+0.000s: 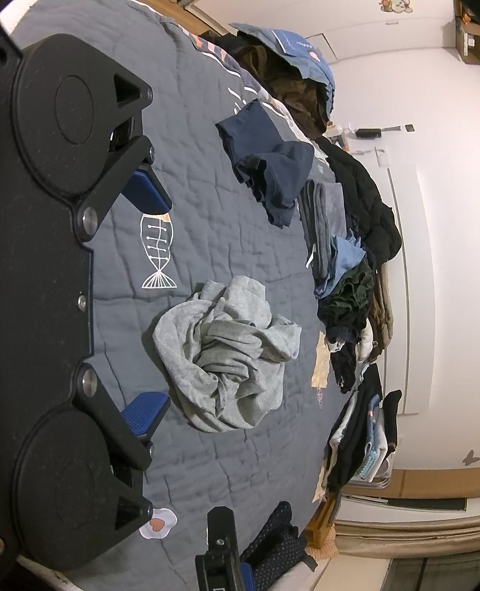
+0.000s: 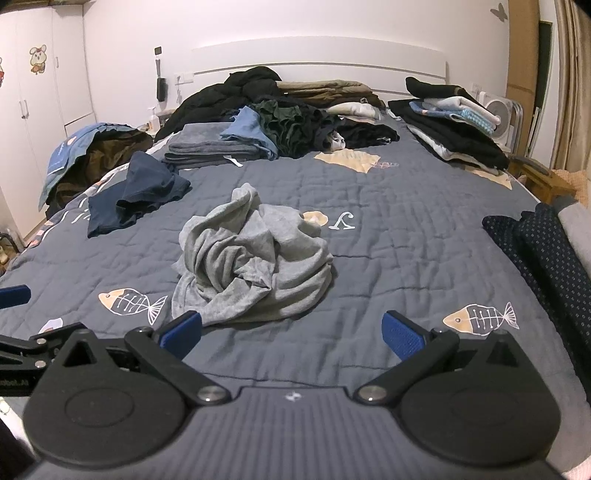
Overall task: Fold clothes
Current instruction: 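Move both grippers toward the crumpled light grey shirt on the bed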
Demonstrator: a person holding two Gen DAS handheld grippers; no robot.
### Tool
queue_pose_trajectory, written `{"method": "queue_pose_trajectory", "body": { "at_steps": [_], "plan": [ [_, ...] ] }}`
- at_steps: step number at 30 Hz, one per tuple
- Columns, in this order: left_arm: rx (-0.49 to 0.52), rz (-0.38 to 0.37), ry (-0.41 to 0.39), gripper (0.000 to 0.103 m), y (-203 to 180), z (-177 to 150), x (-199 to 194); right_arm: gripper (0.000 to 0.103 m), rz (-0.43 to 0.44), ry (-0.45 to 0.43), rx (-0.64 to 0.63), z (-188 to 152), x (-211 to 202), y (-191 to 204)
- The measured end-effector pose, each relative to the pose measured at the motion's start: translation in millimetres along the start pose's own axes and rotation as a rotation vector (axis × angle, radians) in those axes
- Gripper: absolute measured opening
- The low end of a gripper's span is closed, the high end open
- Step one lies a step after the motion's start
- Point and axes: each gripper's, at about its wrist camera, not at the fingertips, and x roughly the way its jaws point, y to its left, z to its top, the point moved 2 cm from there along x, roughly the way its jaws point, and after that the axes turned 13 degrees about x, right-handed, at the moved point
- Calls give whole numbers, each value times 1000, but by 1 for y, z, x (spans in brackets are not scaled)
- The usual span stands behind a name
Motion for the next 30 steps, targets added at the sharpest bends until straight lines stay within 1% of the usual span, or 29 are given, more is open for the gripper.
{"method": "queue_pose_trajectory", "body": {
  "at_steps": [11, 22, 30],
  "plan": [
    [6, 9, 4, 103, 0, 2, 3, 103, 7, 12, 1, 1, 6, 1],
    [0, -10, 11, 103, 2, 2, 5, 103, 22, 19, 0, 2, 8, 5],
    [4, 2, 3, 103, 2, 4, 8, 103, 28, 20, -2, 4, 14, 7]
  ]
}}
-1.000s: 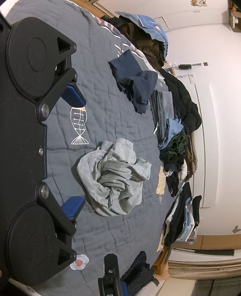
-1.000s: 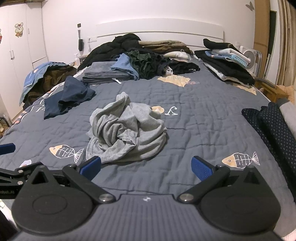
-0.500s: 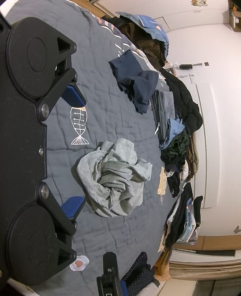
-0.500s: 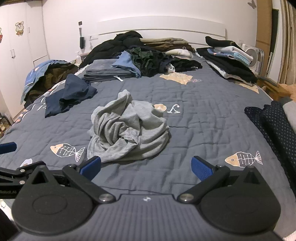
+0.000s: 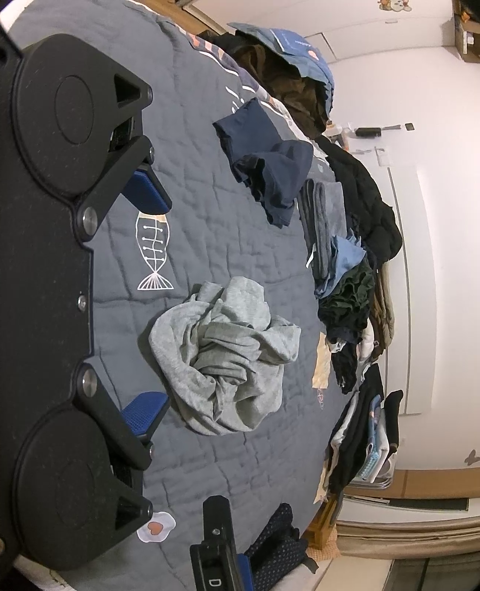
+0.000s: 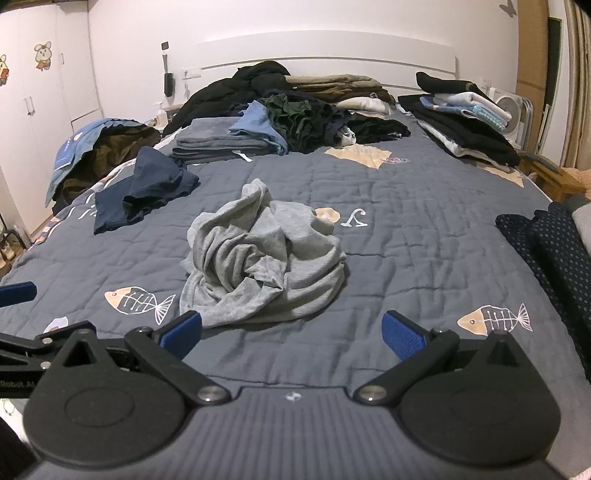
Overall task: Fold clothes
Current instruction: 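Move both grippers toward the crumpled light grey shirt on the bed, then grasp the grey shirt with the left gripper while the right gripper grasps it too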
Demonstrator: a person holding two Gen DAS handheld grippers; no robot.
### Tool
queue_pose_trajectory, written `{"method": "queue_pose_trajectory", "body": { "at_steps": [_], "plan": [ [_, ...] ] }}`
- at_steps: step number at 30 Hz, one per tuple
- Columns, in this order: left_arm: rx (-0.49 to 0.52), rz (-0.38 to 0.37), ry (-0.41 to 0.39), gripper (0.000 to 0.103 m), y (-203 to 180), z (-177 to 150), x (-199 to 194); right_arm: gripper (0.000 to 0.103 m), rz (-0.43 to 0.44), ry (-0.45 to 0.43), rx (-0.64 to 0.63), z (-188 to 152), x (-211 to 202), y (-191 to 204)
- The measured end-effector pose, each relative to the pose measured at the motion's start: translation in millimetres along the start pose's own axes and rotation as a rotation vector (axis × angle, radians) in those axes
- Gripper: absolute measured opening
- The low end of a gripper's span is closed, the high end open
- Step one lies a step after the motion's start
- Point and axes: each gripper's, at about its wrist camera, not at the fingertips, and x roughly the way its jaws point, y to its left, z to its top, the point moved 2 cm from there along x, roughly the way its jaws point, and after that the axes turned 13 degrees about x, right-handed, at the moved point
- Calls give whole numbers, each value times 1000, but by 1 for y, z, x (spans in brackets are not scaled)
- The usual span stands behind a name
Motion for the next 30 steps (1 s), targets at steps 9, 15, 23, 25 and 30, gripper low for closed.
{"method": "queue_pose_trajectory", "body": {
  "at_steps": [9, 15, 23, 25, 30],
  "plan": [
    [22, -57, -36, 103, -4, 9, 26, 103, 7, -5, 22, 6, 29, -7],
    [1, -114, -1, 92, -5, 8, 60, 103, 23, 8, 31, 10, 54, -10],
    [-6, -94, 5, 91, -7, 14, 92, 103, 28, 11, 24, 27, 83, -15],
    [0, -88, 3, 91, -6, 19, 101, 103, 26, 7, 12, 33, 90, -15],
    [-3, -80, -4, 91, 1, 29, 124, 103, 31, -9, -28, 45, 105, -15]
  ]
}}
